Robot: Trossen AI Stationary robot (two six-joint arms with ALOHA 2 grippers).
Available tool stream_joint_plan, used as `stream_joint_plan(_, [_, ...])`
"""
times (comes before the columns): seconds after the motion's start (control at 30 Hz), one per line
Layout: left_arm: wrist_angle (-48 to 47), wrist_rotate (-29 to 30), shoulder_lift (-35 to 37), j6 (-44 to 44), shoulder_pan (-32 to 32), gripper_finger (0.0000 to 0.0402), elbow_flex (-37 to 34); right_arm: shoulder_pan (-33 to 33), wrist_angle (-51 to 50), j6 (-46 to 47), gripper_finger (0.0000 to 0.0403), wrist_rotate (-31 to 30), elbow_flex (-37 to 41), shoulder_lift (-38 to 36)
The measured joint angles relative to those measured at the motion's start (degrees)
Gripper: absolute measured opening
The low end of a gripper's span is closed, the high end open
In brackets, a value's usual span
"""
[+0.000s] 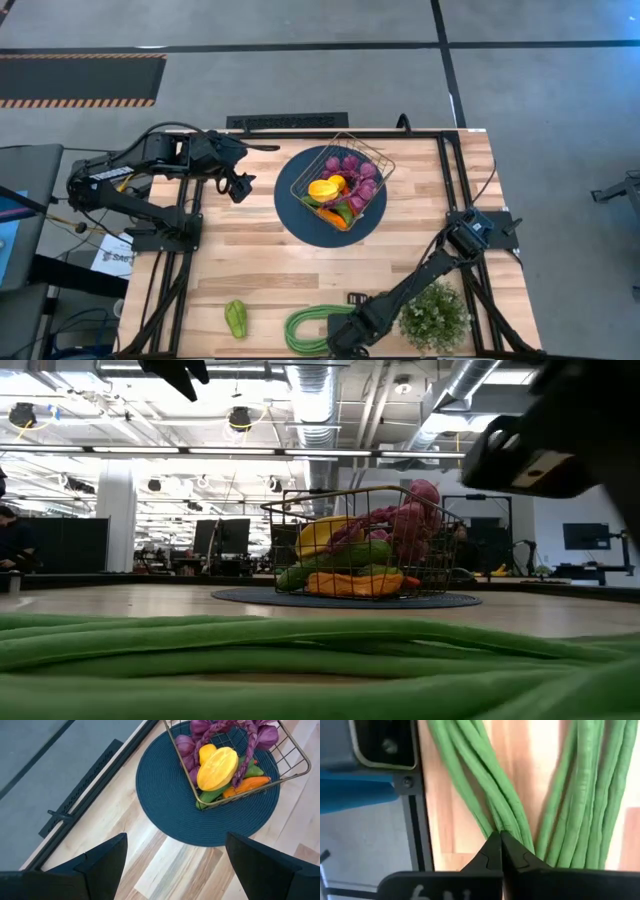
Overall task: Build produce basket
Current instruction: Put the string beans into the wire basket
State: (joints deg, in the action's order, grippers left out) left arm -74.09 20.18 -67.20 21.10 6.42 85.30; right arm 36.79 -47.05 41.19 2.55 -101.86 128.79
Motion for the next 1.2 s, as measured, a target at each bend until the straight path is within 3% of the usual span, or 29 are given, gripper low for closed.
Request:
stream_joint_plan(0.73, [-2.01, -0.15, 0.0, -0.09, 0.0, 0.0322, 0.0, -9.66, -12.61, -15.4, 0.0002, -6.14, -0.07, -0.15])
stream_joint_plan(0.97, [-2.07, -0.19, 0.0, -0.59, 0.0, 0.0322, 0.0, -13.01, -13.22, -15.52, 0.0004, -5.91, 0.02, -1.27])
stream_joint_plan(1.2, [-2.09, -0.42, 0.0, -0.83, 0.0, 0.0322, 0.0, -11.26, -14.19, -14.87, 0.0009, -5.51, 0.02, -7.22])
